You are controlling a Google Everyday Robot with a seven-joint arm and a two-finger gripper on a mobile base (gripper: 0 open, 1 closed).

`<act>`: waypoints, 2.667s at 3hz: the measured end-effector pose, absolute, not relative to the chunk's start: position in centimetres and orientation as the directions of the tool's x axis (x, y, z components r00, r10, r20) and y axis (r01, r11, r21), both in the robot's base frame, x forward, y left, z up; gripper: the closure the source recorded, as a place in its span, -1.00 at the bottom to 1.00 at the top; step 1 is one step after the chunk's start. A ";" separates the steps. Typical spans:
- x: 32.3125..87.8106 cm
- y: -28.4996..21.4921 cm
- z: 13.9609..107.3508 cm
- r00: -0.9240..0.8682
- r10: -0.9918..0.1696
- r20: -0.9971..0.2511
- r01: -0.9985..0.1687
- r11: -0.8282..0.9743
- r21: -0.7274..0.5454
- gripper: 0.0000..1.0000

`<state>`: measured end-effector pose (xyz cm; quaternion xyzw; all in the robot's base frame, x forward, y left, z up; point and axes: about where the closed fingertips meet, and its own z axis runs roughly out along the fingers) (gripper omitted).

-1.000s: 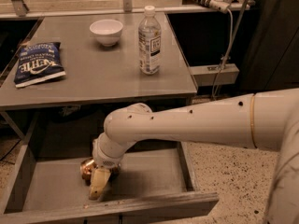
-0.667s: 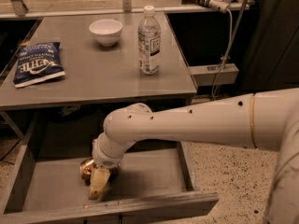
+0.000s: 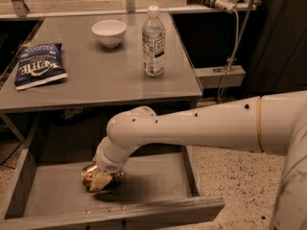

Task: Pick orange can from top drawer and place on counter

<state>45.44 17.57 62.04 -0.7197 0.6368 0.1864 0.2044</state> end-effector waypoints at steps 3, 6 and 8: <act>45.2 16.9 63.3 0.084 -0.854 -0.513 -0.996 -0.058 -0.067 1.00; 44.1 11.6 75.4 -0.099 -0.891 -0.443 -0.965 0.194 -0.176 1.00; 45.6 11.8 79.3 -0.062 -0.886 -0.460 -0.949 0.194 -0.247 1.00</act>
Offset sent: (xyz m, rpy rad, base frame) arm 0.0000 0.0000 0.0000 0.0000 0.0000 0.0000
